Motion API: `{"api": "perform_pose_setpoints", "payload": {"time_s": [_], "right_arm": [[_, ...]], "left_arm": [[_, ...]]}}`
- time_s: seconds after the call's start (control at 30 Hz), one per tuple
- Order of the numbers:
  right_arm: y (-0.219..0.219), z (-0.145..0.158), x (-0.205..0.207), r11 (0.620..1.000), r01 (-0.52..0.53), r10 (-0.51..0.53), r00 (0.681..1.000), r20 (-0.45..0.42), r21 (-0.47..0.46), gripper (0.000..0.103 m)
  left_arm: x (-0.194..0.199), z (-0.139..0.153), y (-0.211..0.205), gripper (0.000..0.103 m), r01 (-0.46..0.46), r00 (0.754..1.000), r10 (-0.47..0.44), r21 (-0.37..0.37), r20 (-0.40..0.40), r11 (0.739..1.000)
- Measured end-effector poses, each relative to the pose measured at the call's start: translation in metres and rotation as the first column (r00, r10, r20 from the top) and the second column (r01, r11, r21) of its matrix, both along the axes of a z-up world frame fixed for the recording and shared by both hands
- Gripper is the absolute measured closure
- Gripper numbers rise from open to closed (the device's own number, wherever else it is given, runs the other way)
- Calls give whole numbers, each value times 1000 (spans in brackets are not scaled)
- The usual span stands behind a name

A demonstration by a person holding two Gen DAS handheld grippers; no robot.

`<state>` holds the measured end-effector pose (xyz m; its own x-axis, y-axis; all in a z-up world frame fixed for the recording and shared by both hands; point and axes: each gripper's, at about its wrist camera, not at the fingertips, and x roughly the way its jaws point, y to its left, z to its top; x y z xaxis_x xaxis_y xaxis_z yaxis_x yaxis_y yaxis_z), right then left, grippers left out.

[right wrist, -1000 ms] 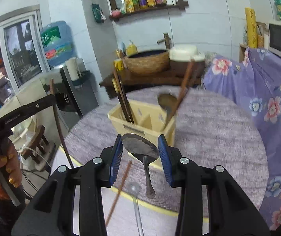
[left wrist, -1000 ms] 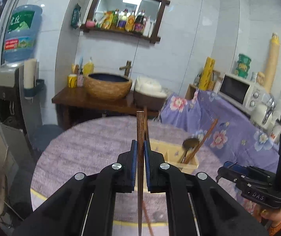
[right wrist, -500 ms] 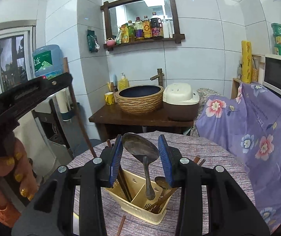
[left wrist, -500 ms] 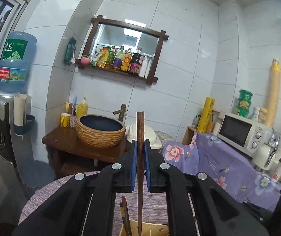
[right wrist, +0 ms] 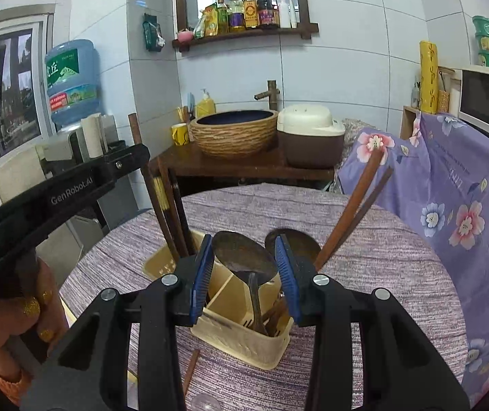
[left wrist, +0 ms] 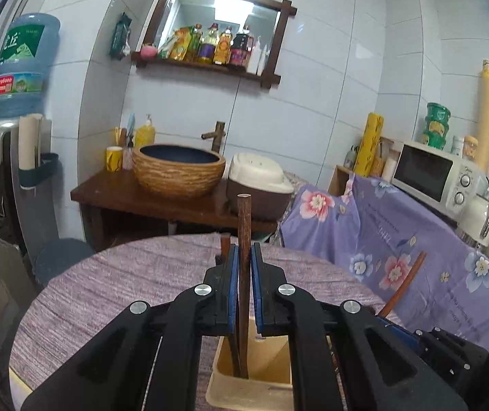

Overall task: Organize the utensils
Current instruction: 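Lower the chopstick and spoon into the holder and open both tools, then move both tools back down to the last chopstick and spoon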

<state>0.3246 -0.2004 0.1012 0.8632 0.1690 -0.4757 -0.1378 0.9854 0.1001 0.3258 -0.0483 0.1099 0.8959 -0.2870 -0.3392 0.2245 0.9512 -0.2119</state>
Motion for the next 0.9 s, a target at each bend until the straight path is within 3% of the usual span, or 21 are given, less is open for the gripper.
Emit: {"api": "perform_pose_setpoints", "payload": {"time_s": [0.27,0.43,0.5,0.53,0.63,0.67,0.8,0.9], "right_arm": [[-2,-31,-1,1000,6,-6,999,-43,-1,65],[2,-35,-3,999,9,-9,1000,-23,-37,64],[-1,-35,-5,1000,9,-9,1000,-15,-25,52],[-2,-34,-7,1000,11,-11,1000,-9,-24,41],[-4,-31,-14,999,23,-23,1000,17,-37,37],[-4,-30,-18,999,25,-24,999,24,-42,37],[-7,-32,-37,998,30,-28,999,38,-60,37],[-8,-39,-53,998,9,-8,1000,18,-64,36]], "left_arm": [[-1,-24,-1,95,12,999,-10,31,-43,999],[-1,-26,-2,95,15,998,-13,38,-67,999],[-5,-24,1,94,25,997,-23,28,-72,999],[-7,-23,3,93,27,997,-25,27,-71,999],[-20,-20,10,65,10,998,-8,32,-69,999],[-25,-21,13,50,5,997,-2,32,-75,999],[-47,-31,24,37,-12,995,17,53,-103,999],[-62,-46,36,33,-38,990,46,63,-134,997]]}}
